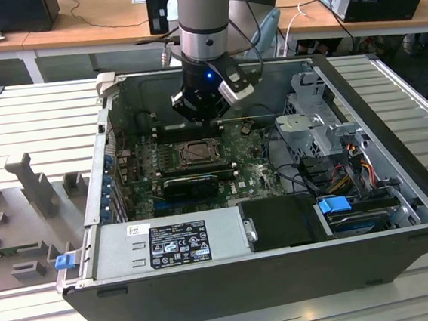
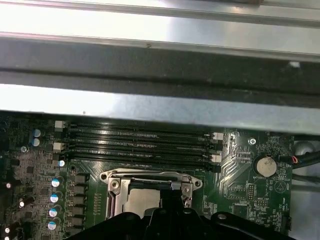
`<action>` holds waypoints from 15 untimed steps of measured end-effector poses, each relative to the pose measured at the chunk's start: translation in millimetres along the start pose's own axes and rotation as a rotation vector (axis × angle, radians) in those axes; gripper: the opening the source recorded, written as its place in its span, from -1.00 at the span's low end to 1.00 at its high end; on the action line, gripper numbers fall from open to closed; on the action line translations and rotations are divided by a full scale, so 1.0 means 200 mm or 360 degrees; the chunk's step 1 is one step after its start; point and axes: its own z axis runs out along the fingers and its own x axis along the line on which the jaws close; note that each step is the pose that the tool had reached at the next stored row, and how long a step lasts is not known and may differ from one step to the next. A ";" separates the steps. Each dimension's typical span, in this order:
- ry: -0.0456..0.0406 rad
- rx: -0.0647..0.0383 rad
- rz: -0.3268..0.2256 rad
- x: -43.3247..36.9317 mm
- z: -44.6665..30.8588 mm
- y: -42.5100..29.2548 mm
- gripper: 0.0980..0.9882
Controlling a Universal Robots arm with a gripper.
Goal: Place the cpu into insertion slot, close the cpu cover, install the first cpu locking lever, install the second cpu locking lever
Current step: 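Install the second cpu locking lever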
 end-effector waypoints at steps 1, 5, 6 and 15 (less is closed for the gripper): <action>0.0000 0.0000 0.0000 0.001 0.000 -0.008 -0.98; 0.0000 0.0001 0.0000 0.001 -0.003 -0.016 -0.98; 0.0000 0.0000 0.0000 0.001 -0.010 -0.015 -0.98; 0.0000 0.0000 0.0000 0.000 -0.106 -0.018 -0.98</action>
